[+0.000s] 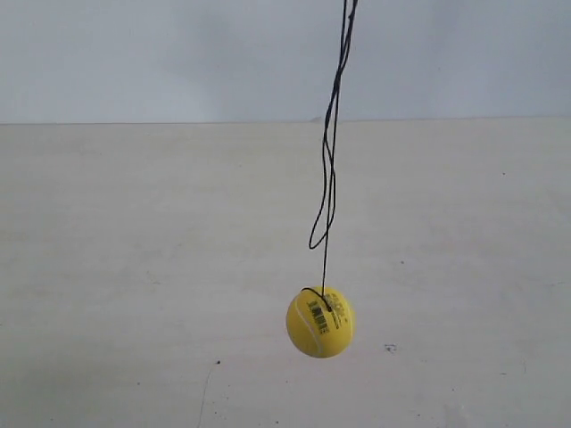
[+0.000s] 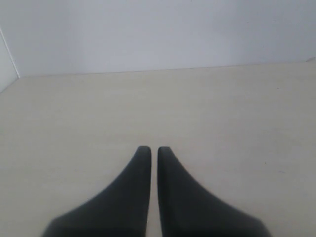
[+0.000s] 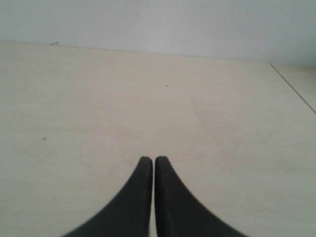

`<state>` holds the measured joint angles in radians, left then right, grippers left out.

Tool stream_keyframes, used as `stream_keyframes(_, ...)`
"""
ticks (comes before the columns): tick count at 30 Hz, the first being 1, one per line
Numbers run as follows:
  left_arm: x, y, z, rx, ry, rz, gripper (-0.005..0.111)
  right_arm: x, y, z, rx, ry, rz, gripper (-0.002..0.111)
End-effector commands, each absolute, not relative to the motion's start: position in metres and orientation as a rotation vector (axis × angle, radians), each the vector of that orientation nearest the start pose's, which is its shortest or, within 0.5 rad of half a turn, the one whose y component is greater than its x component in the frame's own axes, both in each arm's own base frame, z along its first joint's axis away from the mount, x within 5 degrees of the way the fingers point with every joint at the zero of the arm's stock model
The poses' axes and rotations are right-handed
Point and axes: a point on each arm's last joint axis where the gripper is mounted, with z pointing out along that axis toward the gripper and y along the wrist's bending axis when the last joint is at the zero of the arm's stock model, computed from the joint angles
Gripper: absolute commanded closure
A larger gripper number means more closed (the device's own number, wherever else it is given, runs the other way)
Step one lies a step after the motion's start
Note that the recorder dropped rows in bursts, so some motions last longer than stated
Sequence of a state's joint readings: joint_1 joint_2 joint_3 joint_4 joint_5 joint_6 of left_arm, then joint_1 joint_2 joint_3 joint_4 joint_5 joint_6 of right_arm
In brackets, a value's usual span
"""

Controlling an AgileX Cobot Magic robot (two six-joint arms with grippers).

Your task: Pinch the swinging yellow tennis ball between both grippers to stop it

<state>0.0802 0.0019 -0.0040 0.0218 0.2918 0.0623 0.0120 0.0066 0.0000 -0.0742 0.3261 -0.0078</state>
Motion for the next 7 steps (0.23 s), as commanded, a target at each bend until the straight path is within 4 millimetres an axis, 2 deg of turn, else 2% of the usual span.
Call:
stream_keyframes(1,0.0543,0.0052,0.1868,-0.001,1.777,0.131,0.102,0.0539,-0.0019,0.1839,-0.064,1.808,-0.076,0.108)
stream_keyframes(7,0.0543,0.0052,0.1868,-0.001,1.777,0.131,0.102,0.0539,-0.0019,0.1839,-0.064,1.808,-0.076,0.108)
